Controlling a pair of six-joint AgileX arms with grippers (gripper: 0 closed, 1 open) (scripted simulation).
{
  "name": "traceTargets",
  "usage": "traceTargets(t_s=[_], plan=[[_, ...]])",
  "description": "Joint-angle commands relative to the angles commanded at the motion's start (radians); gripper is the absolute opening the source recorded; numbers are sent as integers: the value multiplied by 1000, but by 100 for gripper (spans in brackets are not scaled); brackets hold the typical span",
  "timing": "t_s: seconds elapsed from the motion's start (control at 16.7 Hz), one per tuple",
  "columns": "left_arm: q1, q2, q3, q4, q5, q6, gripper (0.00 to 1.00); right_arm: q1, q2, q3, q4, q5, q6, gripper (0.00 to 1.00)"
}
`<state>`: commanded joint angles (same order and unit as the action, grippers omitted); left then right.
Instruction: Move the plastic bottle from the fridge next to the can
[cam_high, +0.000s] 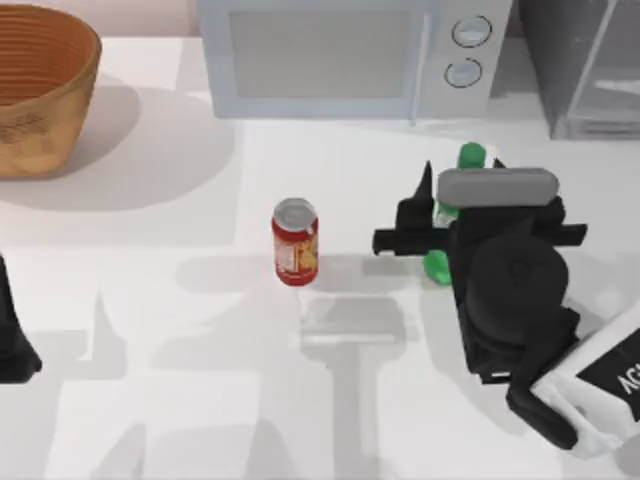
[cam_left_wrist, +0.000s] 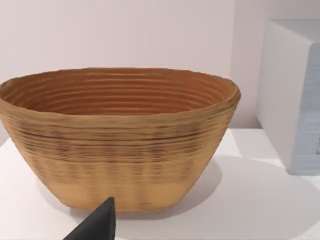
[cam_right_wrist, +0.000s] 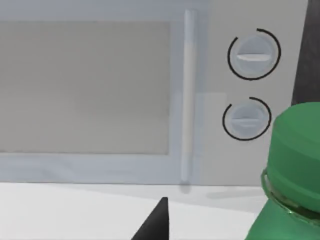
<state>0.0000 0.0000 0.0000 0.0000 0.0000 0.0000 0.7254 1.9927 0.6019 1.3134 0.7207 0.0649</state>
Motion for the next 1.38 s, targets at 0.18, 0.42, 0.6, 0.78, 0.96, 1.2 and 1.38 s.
traceTargets(t_s=[0.18,0.42,0.6,0.78,0.96,1.2,1.38], plan=[[0,0,0,0,0,0,100,0,0,0,0,0,0,100],[0,0,0,0,0,0,100,0,0,0,0,0,0,100],[0,0,0,0,0,0,100,-1,0,1,0,0,0,100],[0,0,0,0,0,0,100,22,-14,-30,11,24,2,100],[0,0,0,0,0,0,100,62,-41,-78,32,63,7,100],[0,0,0,0,0,0,100,67,-41,-86,35,69,8,100],[0,0,0,0,0,0,100,60,-72,-92,14,49,6,100]])
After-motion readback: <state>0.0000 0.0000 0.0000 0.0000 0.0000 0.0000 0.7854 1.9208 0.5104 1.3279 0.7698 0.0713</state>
